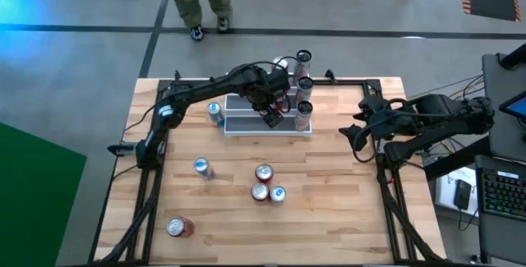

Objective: Place canned beverage on shelf
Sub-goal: Put the orange soda can on the bottom tier of the shelf aligned with the other orange soda can

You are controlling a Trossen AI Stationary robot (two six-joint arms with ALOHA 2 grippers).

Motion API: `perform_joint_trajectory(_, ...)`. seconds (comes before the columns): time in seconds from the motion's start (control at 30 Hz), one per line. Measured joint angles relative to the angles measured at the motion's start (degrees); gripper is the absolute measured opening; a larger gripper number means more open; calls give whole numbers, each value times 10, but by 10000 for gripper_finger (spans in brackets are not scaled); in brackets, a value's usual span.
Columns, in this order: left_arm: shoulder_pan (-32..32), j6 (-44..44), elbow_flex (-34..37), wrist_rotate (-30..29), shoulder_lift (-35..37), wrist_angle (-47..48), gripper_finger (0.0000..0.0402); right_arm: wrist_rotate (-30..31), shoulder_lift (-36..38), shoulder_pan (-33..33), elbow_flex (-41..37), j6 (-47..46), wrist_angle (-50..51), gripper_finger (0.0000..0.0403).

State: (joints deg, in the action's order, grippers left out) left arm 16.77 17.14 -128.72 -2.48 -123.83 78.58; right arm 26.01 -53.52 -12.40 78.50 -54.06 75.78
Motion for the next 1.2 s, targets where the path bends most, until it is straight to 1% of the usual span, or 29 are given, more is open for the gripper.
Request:
perform_joint_trajectory(0.1, -1, 13, 10, 0, 0, -38, 290, 2, 0, 0, 0, 0, 2, 363)
perform_joint_trajectory(0.57, -11, 55, 91, 0, 2, -97, 290, 2, 3, 0, 0, 7, 4, 363)
perform_joint_trajectory(0.73, -12, 70, 114, -10, 3, -128, 290, 2, 3, 0, 0, 7, 4, 363)
perform_joint_trajectory(1.0, -13, 63, 113, -14, 3, -132, 290, 1, 3, 0, 0, 8, 4, 363)
perform_joint_trajectory(1.07, -13, 60, 113, -15, 3, -137, 302, 1, 3, 0, 0, 9, 4, 363)
perform_joint_trajectory(1.2, -13, 60, 114, -13, 2, -150, 351, 1, 2, 0, 0, 9, 4, 363)
